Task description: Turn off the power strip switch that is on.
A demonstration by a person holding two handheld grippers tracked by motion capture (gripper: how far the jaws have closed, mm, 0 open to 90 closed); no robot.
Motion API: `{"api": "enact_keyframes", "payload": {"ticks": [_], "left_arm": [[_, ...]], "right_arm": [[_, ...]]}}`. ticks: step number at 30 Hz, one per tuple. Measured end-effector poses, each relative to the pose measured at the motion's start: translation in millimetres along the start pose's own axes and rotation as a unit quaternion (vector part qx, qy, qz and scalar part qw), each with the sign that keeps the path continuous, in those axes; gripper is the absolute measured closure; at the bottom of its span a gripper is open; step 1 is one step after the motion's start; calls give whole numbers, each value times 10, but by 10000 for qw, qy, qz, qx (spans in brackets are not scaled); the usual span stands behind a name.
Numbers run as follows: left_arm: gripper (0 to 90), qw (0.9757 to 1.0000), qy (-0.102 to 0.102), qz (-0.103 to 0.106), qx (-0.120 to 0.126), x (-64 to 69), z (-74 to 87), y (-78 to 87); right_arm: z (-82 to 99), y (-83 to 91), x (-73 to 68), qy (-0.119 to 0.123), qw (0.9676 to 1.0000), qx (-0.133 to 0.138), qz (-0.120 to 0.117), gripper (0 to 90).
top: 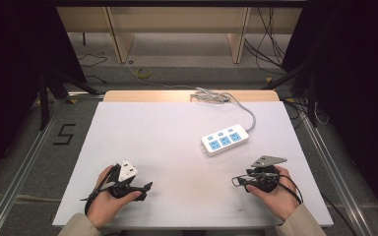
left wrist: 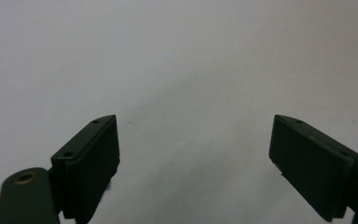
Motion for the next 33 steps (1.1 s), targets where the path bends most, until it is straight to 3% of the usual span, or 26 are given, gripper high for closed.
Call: {"api": "enact_keyframes", "payload": {"ticks": [7,11,15,33], "left_arm": [[161,10000,-30,-30,-13,-16,-1,-16],[163,10000,-20,-34,4,-13,-9,-23],[164,10000,-29,-44,9,-11,-17,-32],[171,10000,8,-76,17,-17,-17,-18]], "right_arm": [[-19,14,4,-8,10000,-69,70,626],[-50,31,25,70,9995,-208,227,802],[-77,44,52,116,9989,-319,337,894],[-261,-27,115,121,9982,-379,459,900]]}}
Point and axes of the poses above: each handheld gripper's, and its own axes: y roughly backward along the jaws, z roughly out of its underside, x roughly to its right, the point moved 4 cm from there along -y, roughly forward along the jaws, and after that the axes turned 5 degrees about -y, right-handed, at the moved point
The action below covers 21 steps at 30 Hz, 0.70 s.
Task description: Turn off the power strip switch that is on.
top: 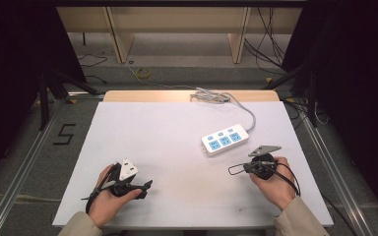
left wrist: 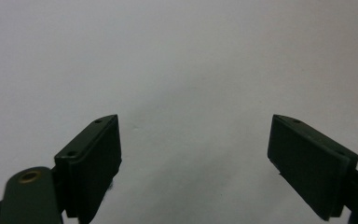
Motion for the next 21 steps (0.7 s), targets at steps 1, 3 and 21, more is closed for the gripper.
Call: {"api": "enact_keyframes", "payload": {"ticks": [1,3,21], "left_arm": [[171,10000,3,-7,11,-1,-1,-1],[171,10000,6,-13,16,-2,-2,0],[175,10000,30,-31,10,-4,-2,7]], "right_arm": [[-12,-12,4,-16,10000,-16,-9,900],[-22,-20,10,-15,10000,-29,-10,900],[-190,-94,38,-46,9999,-107,-59,900]]}}
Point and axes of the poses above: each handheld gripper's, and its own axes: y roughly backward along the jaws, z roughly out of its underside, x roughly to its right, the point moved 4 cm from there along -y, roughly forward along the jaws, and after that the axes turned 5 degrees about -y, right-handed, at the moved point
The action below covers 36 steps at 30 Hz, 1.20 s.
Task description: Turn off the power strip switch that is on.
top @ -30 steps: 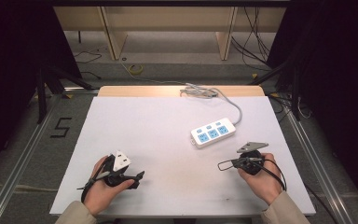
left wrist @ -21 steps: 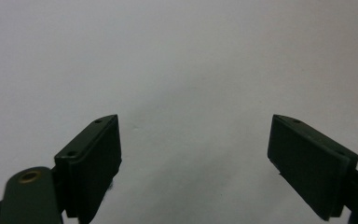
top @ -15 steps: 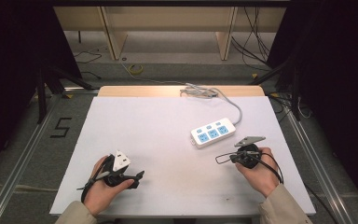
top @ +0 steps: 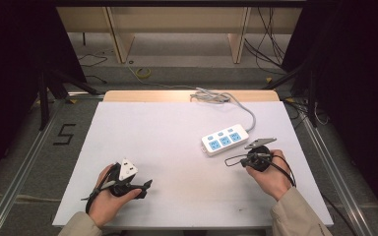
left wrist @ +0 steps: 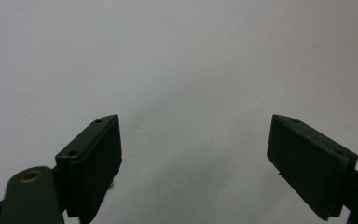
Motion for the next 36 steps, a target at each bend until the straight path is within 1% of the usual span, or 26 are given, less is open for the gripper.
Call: {"api": "enact_keyframes", "payload": {"ticks": [19,27,28,29,36], "left_arm": [[179,10000,10,-41,41,-12,-3,4],[179,10000,11,-38,31,-9,-4,4],[179,10000,31,-42,49,-8,-5,2],[179,10000,7,-41,40,-12,-5,4],[180,10000,5,-50,44,-14,-6,5]], "right_arm": [[-171,-59,23,28,9999,-96,22,900],[-243,-80,25,78,9999,-107,22,900],[-243,-80,25,78,9999,-107,22,900],[-258,-83,26,75,9999,-109,30,900],[-292,-118,34,90,9999,-139,47,900]]}}
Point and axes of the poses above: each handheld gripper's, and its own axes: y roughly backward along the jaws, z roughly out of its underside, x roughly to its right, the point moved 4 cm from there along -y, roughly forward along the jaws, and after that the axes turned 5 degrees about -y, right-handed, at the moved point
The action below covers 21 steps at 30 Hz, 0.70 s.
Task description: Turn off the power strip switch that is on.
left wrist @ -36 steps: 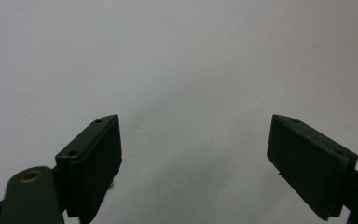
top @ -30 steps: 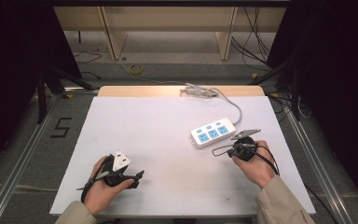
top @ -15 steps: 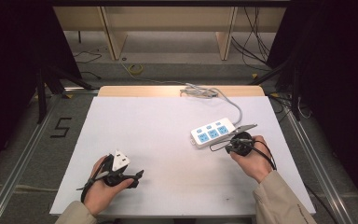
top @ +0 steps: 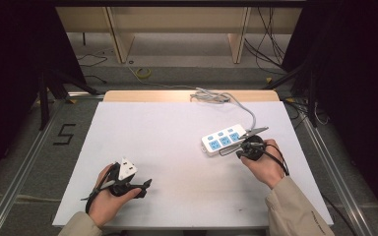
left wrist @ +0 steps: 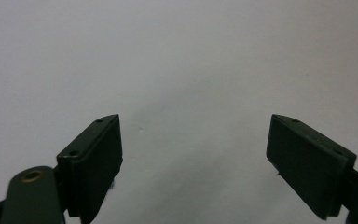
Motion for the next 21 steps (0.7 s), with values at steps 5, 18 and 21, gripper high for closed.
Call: {"api": "enact_keyframes", "payload": {"ticks": [5,18,21], "left_arm": [[180,10000,9,2,7,2,-2,-4],[181,10000,4,-1,6,2,-2,-4],[181,10000,-4,-9,5,3,-3,-3]], "right_arm": [[-32,-8,7,8,10000,3,15,900],[-124,-49,23,33,10000,-43,30,900],[-139,-61,28,33,10000,-46,20,900]]}}
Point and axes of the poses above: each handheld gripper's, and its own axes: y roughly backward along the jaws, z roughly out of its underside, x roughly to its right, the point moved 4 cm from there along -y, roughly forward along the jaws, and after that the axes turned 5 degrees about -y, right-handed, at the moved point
